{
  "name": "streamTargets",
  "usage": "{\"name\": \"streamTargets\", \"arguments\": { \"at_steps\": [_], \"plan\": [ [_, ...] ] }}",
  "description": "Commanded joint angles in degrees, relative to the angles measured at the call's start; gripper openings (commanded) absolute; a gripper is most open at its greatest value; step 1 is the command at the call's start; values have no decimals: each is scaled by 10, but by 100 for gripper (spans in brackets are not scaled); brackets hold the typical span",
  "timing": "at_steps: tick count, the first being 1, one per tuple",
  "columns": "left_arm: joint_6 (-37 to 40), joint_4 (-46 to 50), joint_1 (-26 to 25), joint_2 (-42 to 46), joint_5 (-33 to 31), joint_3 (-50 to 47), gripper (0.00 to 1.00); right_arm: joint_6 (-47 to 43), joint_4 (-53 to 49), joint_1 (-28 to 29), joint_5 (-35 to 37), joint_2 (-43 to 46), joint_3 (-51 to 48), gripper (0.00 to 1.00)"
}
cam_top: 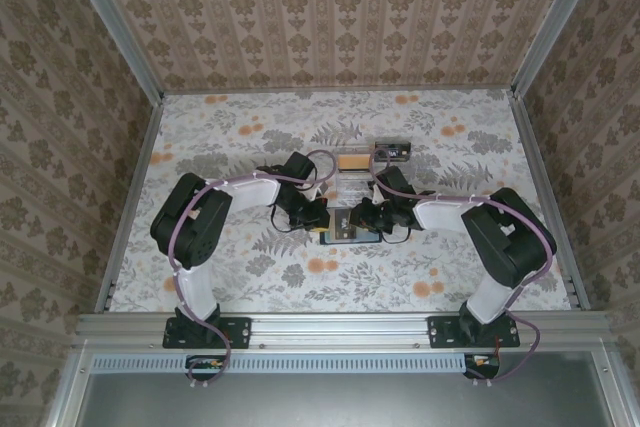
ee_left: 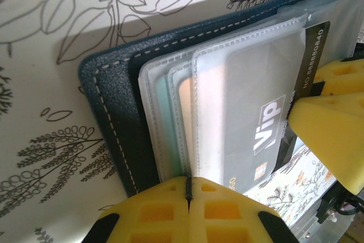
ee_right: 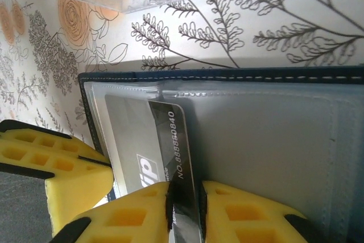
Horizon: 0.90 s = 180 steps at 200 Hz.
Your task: Take the credit cards out of the card holder
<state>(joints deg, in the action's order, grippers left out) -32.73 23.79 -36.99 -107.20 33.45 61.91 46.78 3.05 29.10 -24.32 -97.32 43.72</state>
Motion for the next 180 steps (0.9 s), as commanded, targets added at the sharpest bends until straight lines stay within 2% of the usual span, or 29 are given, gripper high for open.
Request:
{"name": "streamTargets", "arguments": {
  "at_steps": [1,49,132,180],
  "plan": [
    [12,19,-3,-25,-14,-3,0,9,16,-1,-17,-16,-9,18],
    [15,26,-2,-25,-16,0,0,-1,-3,-19,-5,9,-27,3],
    [23,35,2,-20,-18,2,0,-65,-85,-84,-11,104,-62,0],
    [26,37,2,-15,-16,12,0,-116,-176,-91,3,195,-35,0]
  ]
}}
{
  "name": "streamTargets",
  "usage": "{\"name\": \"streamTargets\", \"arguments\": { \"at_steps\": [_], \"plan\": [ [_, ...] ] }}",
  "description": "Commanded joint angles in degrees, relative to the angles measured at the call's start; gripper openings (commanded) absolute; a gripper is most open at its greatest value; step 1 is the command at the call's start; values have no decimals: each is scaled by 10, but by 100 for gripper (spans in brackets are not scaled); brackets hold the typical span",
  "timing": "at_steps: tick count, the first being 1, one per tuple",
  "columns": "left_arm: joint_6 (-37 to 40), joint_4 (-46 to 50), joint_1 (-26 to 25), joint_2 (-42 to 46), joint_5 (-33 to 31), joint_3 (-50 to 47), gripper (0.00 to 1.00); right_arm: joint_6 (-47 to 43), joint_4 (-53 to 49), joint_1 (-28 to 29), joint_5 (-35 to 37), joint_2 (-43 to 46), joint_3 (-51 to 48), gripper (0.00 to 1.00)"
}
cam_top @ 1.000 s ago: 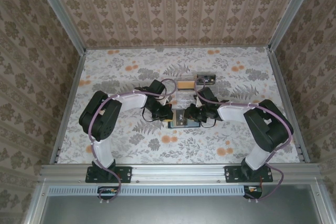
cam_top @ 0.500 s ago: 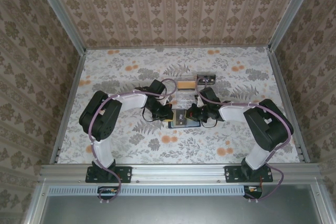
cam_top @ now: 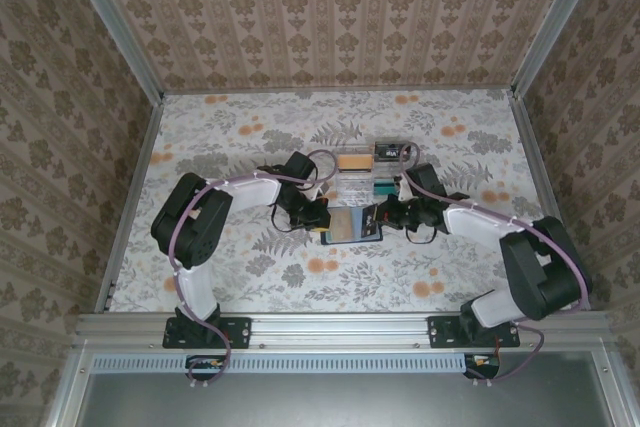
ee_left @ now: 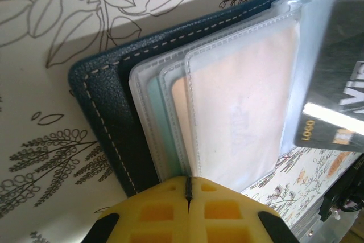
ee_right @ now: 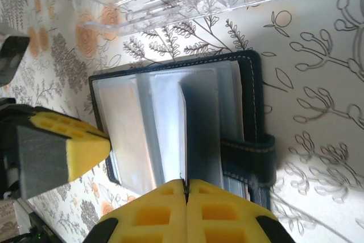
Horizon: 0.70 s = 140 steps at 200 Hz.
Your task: Take the credit cards out of the card holder
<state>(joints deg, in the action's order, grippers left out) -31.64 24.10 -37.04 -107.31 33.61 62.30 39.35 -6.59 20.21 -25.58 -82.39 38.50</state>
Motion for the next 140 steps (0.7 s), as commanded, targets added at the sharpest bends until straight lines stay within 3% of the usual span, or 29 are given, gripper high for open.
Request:
{"name": "streamTargets", "arguments": {
  "at_steps": [1,46,77,122,140],
  "plan": [
    [16,34,2,-14,-17,9,0,-43,-82,-2,16,47,18,0],
    [18,31,5,3,-10,20,0,-135,-202,-2,37,91,100,0],
    [21,33,15,31,-6,34,10,-243,-302,-2,99,99,181,0],
    [20,35,47,92,1,44,53,-467,-344,5,191,88,270,0],
    [22,35,61,117,2,42,61,-570,-331,9,216,80,293,0]
  ]
}}
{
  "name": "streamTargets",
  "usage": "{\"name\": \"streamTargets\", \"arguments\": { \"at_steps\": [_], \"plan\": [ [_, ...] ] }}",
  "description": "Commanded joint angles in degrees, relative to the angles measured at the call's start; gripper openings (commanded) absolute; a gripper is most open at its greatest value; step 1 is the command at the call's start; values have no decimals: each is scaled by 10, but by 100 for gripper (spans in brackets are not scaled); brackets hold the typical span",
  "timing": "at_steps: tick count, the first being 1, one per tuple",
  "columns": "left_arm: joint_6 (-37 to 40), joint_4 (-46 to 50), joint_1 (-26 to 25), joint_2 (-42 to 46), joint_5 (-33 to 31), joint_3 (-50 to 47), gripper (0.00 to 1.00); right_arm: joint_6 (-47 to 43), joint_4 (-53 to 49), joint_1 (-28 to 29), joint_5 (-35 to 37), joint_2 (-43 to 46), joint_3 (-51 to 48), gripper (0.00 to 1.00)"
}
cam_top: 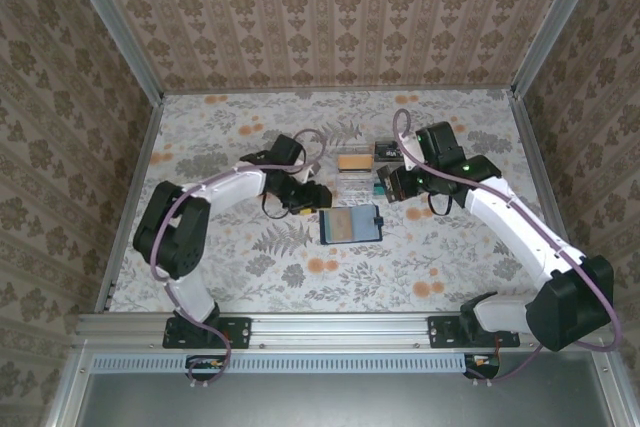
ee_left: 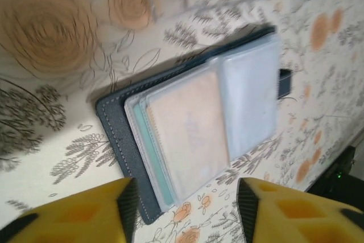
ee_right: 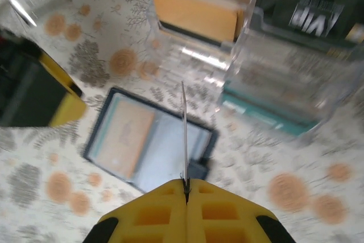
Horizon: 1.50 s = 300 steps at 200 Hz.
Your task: Take the credit cards out of the card holder
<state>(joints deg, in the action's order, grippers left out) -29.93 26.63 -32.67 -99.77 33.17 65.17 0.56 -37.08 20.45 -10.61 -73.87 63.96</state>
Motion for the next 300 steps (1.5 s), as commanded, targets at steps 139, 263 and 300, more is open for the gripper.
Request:
{"name": "streamTargets", "arguments": {
  "at_steps": [139,263,300],
  "plan": [
    [22,-1,78,131,11,-30,100,-635,16,11,167,-173,164,0],
    [26,3,98,137,17,-42,100,-708,53,-7,178,-246,172,0],
    [26,1,102,137,18,-44,100,-708,58,-10,170,-258,168,0]
  ]
}}
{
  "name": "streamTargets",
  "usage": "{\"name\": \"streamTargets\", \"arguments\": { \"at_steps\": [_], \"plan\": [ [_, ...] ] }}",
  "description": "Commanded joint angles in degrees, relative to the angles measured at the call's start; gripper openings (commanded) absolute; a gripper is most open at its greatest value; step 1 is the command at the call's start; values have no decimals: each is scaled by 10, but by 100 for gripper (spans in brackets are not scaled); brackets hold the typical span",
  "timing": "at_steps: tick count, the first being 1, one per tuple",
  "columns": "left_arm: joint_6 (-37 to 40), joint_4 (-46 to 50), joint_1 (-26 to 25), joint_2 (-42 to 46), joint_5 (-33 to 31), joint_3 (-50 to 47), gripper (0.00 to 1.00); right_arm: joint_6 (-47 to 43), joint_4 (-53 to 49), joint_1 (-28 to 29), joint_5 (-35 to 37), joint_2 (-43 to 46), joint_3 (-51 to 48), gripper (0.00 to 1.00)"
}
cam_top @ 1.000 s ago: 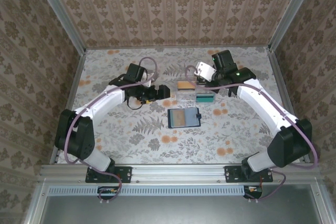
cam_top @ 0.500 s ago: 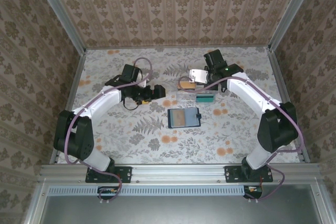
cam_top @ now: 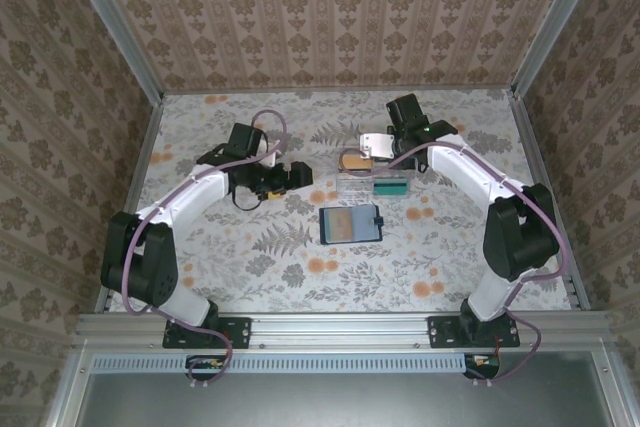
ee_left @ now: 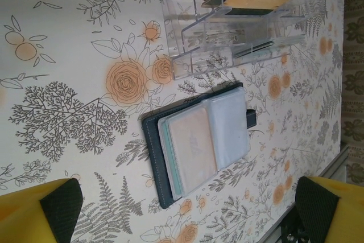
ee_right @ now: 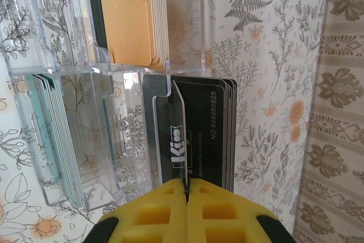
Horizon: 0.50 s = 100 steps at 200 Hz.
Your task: Take the credit cards out of the card holder
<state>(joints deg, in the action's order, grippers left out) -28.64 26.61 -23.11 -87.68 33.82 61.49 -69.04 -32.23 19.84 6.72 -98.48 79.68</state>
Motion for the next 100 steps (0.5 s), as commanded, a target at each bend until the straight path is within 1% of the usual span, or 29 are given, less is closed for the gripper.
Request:
{"name": "streamTargets", "arguments": {
  "at_steps": [1,31,42,58,62,71,96,100],
  "plan": [
    [13,1,7,16,12,-7,100,-12,9,-3,-4,-12,11,0],
    [13,1,9,15,11,-11,100,-7,10,-4,-10,-18,9,0],
    [13,0,10,16,12,-12,100,-3,11,-4,-8,-19,7,7],
    [12,-2,11,16,13,-14,100,5,11,-5,-10,-21,6,10],
    [11,-3,11,16,12,-15,100,6,11,-6,-10,-22,6,12],
    [10,-4,11,15,12,-16,100,9,11,-6,-9,-23,4,21],
    [10,-5,12,16,13,-18,100,14,41,-8,3,-26,0,24],
    [10,-4,11,16,13,-18,100,15,45,-9,6,-27,0,27]
  ]
}}
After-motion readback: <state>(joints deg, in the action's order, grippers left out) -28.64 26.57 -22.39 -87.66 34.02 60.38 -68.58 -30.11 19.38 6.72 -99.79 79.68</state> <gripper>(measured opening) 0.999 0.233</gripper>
